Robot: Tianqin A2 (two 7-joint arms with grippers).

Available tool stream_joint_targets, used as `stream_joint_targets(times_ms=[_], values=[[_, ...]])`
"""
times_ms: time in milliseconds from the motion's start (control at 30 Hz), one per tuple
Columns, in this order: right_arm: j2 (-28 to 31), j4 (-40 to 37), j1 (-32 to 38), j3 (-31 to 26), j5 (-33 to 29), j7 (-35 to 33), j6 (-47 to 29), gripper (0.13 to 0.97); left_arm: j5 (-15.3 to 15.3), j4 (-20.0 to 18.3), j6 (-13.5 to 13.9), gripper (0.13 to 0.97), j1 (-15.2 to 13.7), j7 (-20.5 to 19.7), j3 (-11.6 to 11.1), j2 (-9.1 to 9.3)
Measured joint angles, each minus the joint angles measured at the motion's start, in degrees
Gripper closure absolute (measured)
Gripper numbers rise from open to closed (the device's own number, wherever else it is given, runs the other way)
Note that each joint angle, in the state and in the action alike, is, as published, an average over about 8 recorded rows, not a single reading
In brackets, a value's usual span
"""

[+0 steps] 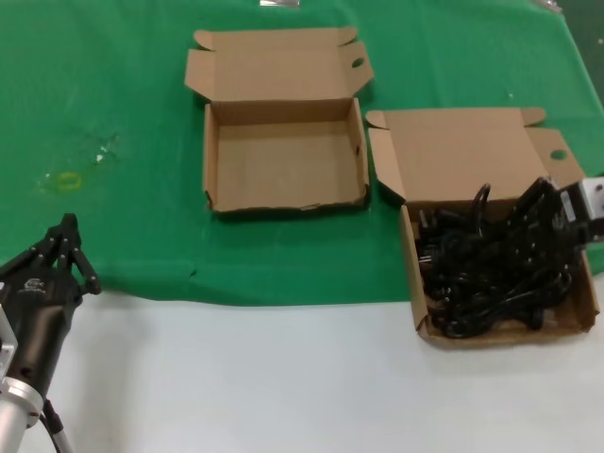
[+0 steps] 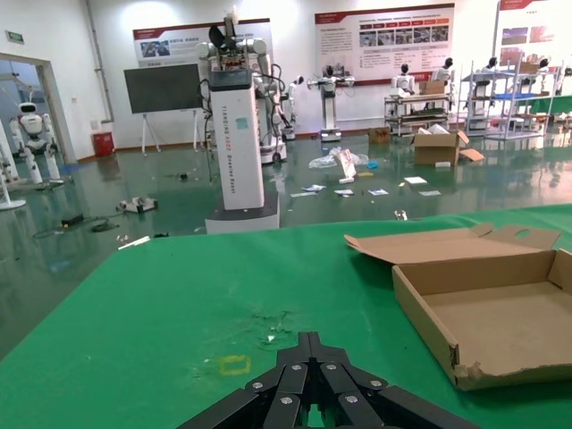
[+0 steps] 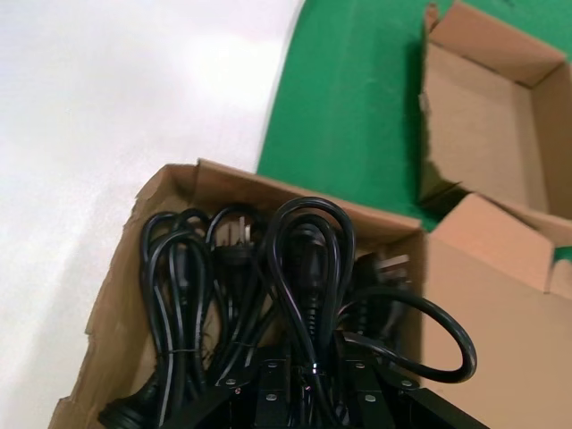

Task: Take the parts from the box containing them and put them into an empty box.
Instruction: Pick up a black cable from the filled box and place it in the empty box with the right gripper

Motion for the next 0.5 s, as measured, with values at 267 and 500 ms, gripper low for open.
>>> stream_joint_targets(times_ms=[267,500], values=[[2.0,6.7,1.6,0.6,0.2,6.7,-2.9,0.866,0.0,0.0,0.0,0.953,0.0,0.0,0.0,0.00],[0.7,9.4,4.4,1.5,1.9,14.1,-5.5,0.867,0.0,0.0,0.0,0.953,0.0,0.0,0.0,0.00]])
